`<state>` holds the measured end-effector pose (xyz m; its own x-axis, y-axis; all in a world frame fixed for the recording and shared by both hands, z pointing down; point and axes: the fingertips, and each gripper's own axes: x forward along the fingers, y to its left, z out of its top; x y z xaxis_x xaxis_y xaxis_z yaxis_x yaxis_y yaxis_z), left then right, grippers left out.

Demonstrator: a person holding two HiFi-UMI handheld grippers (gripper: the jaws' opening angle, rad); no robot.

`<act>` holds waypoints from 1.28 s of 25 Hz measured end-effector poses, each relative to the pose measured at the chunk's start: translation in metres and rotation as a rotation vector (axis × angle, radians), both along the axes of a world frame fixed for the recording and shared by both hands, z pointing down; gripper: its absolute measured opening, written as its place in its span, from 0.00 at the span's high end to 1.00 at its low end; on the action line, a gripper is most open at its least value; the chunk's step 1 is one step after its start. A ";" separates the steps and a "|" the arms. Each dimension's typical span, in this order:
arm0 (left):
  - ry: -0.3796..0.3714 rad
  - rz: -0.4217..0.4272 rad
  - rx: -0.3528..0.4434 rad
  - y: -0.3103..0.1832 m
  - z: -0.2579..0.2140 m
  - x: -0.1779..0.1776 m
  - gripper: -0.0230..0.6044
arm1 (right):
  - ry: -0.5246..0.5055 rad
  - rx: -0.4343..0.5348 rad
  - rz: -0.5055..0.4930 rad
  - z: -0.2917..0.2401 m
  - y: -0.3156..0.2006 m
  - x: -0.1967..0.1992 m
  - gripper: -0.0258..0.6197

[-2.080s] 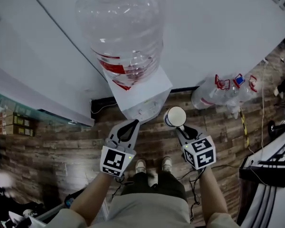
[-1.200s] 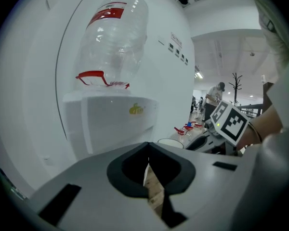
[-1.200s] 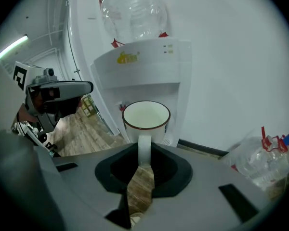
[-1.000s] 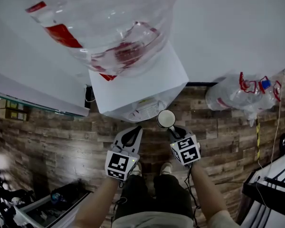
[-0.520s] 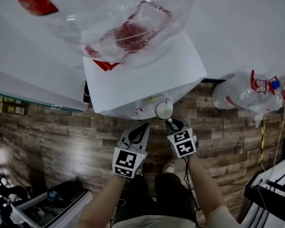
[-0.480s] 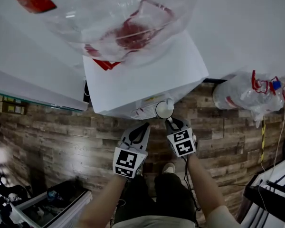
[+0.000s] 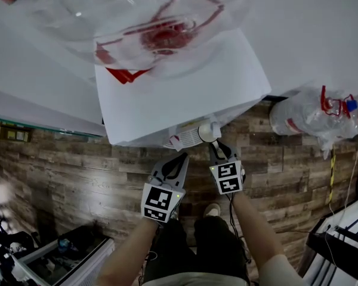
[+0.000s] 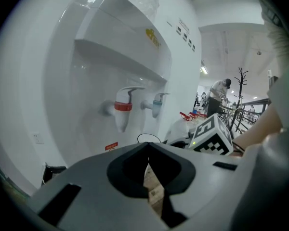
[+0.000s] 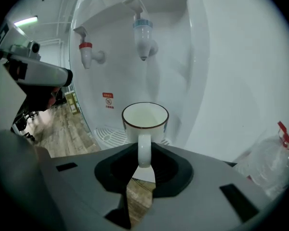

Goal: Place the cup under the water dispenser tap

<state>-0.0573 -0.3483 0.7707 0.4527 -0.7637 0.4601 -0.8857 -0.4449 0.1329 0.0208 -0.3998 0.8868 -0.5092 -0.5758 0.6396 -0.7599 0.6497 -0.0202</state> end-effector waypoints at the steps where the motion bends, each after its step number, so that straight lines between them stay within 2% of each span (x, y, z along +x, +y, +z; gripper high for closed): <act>1: 0.001 0.001 -0.004 0.000 0.002 0.001 0.95 | -0.007 -0.003 0.006 0.000 0.000 0.001 0.84; 5: 0.004 0.006 -0.017 0.004 0.005 0.003 0.95 | -0.027 -0.015 0.015 0.001 0.001 -0.001 0.81; 9: 0.006 0.015 -0.033 0.008 0.008 0.002 0.95 | -0.047 -0.050 0.002 0.002 0.005 -0.010 0.67; 13: 0.005 0.016 -0.045 0.012 0.008 0.000 0.95 | -0.038 -0.061 0.025 0.002 0.005 -0.008 0.66; 21: -0.003 0.018 -0.059 0.024 -0.008 -0.004 0.95 | -0.058 -0.088 0.072 -0.019 0.011 0.004 0.55; 23: -0.005 0.017 -0.072 0.029 -0.018 -0.005 0.95 | -0.066 -0.085 0.080 -0.036 0.016 0.008 0.59; 25: -0.002 0.012 -0.081 0.032 -0.029 -0.008 0.95 | -0.063 -0.053 0.093 -0.056 0.017 0.014 0.79; 32: -0.021 0.027 -0.066 0.042 -0.092 -0.012 0.95 | -0.106 -0.058 0.151 -0.138 0.038 0.033 0.90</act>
